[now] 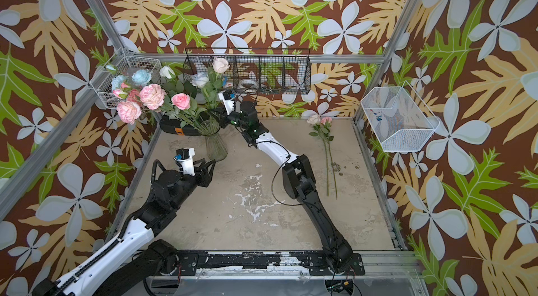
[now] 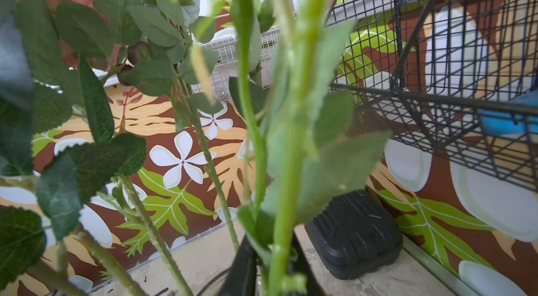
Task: Pick out pink flowers from the vase
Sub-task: Pick up the flower from the vase.
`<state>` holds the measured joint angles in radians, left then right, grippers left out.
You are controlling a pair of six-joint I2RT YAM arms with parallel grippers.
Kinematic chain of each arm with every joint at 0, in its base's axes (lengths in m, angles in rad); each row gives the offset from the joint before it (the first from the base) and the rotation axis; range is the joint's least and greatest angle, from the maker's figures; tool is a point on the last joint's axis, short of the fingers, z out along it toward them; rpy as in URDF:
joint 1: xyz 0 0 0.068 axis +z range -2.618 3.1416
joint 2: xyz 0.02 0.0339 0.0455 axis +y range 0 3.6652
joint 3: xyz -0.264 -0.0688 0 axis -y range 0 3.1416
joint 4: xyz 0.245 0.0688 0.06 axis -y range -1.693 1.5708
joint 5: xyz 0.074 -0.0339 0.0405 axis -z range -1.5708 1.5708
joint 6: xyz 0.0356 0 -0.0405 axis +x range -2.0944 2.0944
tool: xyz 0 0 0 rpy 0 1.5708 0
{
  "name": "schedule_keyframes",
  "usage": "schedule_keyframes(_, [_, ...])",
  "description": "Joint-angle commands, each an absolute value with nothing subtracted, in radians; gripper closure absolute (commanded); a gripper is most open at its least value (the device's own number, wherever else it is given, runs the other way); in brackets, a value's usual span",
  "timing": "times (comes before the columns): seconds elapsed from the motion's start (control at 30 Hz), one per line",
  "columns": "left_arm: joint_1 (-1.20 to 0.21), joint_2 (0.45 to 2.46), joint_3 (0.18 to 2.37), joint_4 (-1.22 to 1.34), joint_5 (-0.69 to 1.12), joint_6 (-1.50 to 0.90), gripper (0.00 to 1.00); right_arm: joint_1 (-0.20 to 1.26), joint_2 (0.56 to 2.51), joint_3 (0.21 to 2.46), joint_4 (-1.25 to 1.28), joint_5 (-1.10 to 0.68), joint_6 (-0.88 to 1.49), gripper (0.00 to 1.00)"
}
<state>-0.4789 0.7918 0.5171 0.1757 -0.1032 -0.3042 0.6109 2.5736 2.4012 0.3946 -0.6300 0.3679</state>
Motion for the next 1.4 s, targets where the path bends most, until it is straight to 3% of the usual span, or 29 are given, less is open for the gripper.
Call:
schedule_keyframes(0.0, [-0.479,0.790,0.526,0.203,-0.100,-0.294,0.49,0.609,2.562,2.399,0.403,-0.650,0.362,0.88])
schedule_keyframes(0.1, [-0.479,0.793,0.528,0.204,-0.097,-0.292,0.49,0.609,2.555,2.391,0.395,-0.648,0.361,0.78])
schedule_keyframes(0.27, [-0.479,0.798,0.528,0.206,-0.096,-0.291,0.49,0.609,2.529,2.359,0.378,-0.643,0.343,0.73])
schedule_keyframes(0.47, [-0.479,0.805,0.528,0.212,-0.091,-0.294,0.49,0.609,2.492,2.314,0.371,-0.639,0.319,0.75])
schedule_keyframes(0.73, [-0.479,0.811,0.531,0.217,-0.089,-0.293,0.49,0.600,2.449,2.271,0.341,-0.618,0.296,0.69])
schedule_keyframes(0.93, [-0.479,0.817,0.529,0.218,-0.083,-0.295,0.49,0.590,2.422,2.231,0.337,-0.621,0.292,0.74])
schedule_keyframes(1.37, [-0.479,0.829,0.532,0.228,-0.077,-0.296,0.49,0.590,2.400,2.281,0.175,-0.595,0.208,0.73])
